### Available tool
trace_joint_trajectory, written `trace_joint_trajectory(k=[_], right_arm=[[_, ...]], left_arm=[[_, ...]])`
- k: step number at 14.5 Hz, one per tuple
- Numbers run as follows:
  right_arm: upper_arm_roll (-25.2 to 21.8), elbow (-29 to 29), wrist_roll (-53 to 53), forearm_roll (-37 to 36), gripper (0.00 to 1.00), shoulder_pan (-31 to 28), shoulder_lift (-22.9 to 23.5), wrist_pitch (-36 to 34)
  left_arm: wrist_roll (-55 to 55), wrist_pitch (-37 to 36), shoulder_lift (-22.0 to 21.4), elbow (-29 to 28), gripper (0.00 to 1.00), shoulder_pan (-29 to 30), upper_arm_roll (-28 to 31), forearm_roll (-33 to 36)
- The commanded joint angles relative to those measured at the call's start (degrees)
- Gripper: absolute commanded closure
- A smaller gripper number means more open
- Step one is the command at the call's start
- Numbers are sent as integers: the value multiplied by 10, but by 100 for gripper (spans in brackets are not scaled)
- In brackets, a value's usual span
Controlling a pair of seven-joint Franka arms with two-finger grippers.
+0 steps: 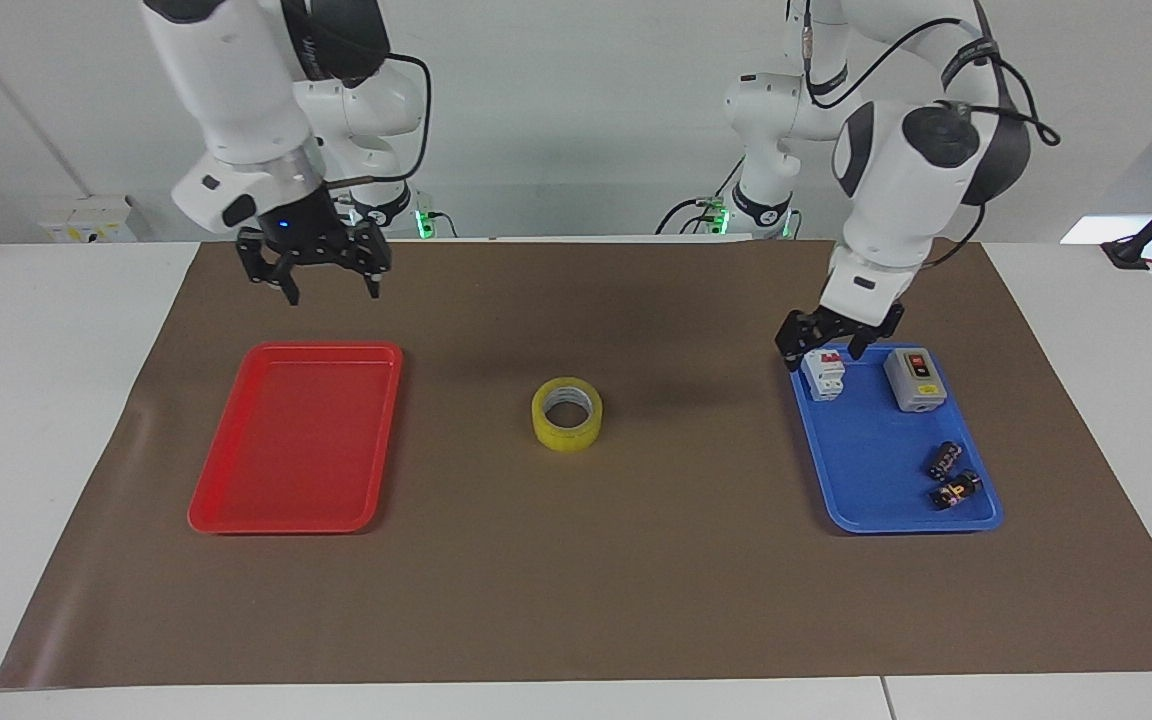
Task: Place and move tape with both arms
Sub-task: 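Return the left gripper to rest while the right gripper reaches the tape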
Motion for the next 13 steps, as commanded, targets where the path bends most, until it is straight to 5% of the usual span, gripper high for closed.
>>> trace_joint_trajectory(k=[1,5,13], right_arm=[[14,-4,60,-11,0,57,46,48],[14,-88,84,-14,0,92,63,169],[14,-197,89,-44,0,130,100,322]], left_arm=[[72,-89,-5,71,0,40,-2,-15],[99,-145,0,136,0,81,-2,-34],[113,-136,-34,67,0,93,-3,-37]])
